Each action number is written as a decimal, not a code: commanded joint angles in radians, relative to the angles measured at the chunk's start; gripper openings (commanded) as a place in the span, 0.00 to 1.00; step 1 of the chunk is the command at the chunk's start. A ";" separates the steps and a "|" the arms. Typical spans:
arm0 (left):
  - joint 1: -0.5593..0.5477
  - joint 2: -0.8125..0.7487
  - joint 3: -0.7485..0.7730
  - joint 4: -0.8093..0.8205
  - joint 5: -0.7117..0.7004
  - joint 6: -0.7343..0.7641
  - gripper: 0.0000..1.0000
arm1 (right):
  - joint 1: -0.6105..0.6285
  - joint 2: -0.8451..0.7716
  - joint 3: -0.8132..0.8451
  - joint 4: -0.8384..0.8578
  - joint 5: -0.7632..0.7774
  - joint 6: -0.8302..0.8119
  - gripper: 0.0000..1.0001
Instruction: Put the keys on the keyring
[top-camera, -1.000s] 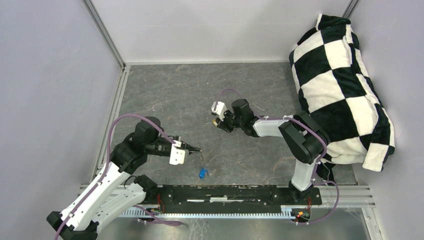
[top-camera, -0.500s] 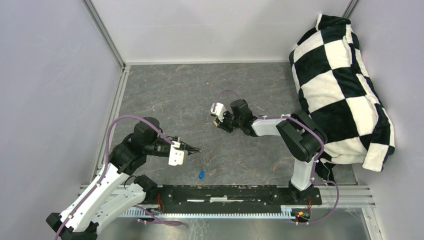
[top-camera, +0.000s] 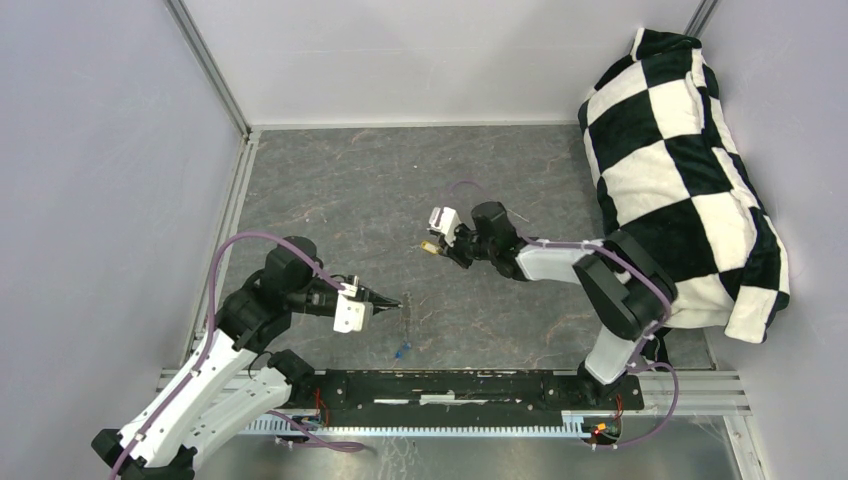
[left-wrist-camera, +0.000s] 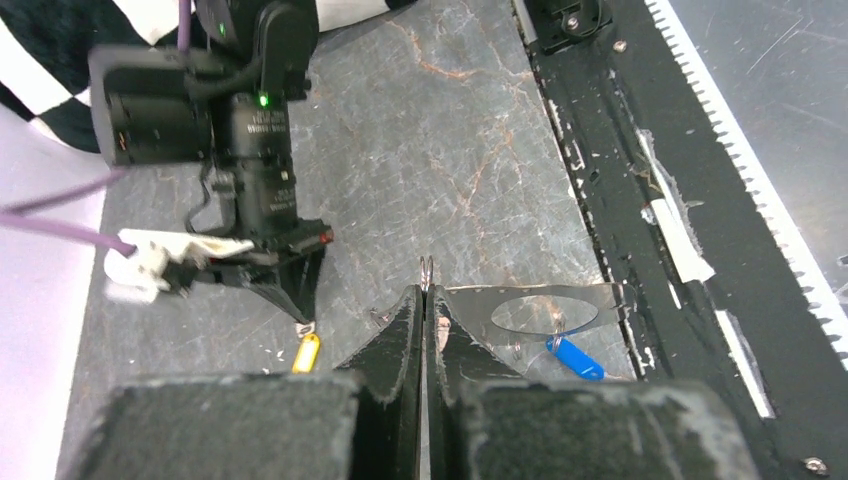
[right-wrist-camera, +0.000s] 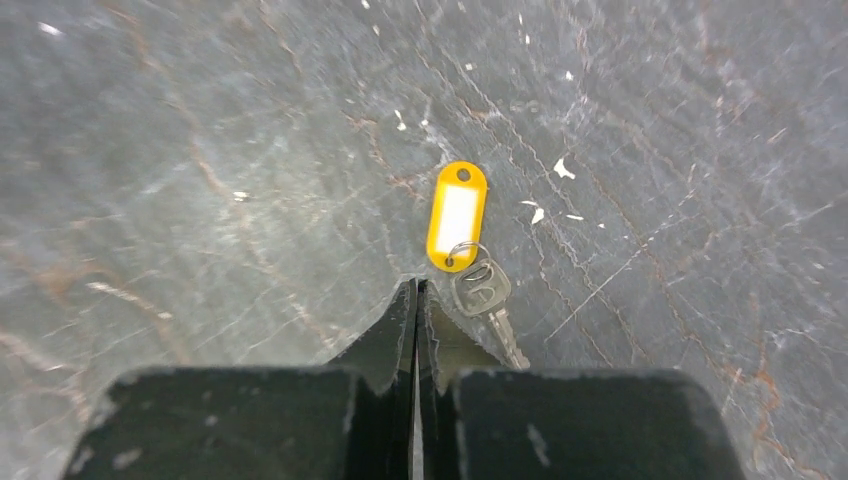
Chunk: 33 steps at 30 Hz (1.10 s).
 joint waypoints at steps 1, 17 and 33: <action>0.003 -0.015 -0.015 0.078 0.059 -0.108 0.02 | -0.003 -0.188 -0.091 0.122 -0.070 0.060 0.00; 0.006 -0.037 -0.063 0.166 0.086 -0.207 0.02 | 0.068 -0.532 -0.327 0.120 0.108 0.039 0.45; 0.009 -0.037 -0.032 0.178 0.032 -0.215 0.02 | 0.040 -0.325 -0.259 0.457 0.458 0.303 0.98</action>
